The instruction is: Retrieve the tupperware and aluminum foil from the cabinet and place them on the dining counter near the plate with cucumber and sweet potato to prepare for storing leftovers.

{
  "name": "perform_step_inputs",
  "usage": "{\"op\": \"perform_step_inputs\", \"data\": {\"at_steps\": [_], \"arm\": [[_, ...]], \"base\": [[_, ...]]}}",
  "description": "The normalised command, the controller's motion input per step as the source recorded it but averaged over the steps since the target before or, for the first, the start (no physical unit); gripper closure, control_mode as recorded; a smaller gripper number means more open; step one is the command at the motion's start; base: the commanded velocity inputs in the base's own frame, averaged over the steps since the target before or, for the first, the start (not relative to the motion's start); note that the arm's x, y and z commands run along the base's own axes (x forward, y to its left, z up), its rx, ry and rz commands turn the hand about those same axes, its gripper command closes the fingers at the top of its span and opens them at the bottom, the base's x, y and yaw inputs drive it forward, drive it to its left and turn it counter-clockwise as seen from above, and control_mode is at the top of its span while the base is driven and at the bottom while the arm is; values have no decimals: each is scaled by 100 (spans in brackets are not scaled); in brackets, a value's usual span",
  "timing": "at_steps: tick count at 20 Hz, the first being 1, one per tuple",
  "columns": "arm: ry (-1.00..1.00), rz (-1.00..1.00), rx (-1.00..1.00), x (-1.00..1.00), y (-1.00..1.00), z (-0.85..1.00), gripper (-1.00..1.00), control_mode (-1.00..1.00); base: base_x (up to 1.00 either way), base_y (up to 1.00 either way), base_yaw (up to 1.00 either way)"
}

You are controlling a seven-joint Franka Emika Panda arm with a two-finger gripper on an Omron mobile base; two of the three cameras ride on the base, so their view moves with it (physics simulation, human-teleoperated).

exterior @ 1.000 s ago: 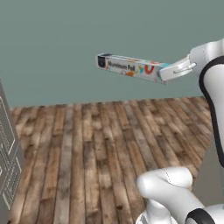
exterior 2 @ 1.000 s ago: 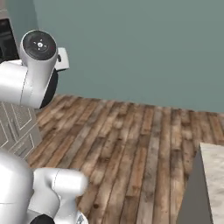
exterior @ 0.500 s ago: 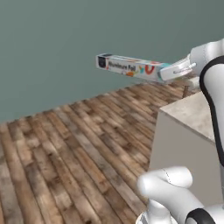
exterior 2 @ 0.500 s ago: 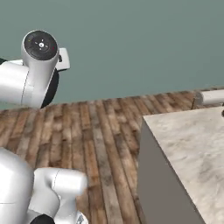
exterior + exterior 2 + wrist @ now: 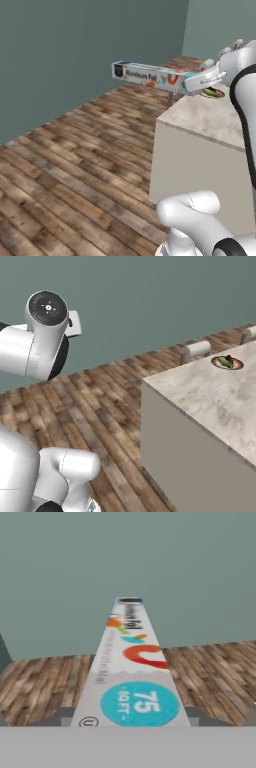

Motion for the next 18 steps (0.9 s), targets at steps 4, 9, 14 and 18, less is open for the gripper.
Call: {"op": "perform_step_inputs", "data": {"at_steps": [4,9,14,18], "arm": [[0,0,0,0,0,0,100,100],[0,0,0,0,0,0,100,100],[0,0,0,0,0,0,100,100],[0,0,0,0,0,0,100,100]], "base": [[28,100,-37],[43,100,-35],[64,100,-35],[76,100,-39]]}}
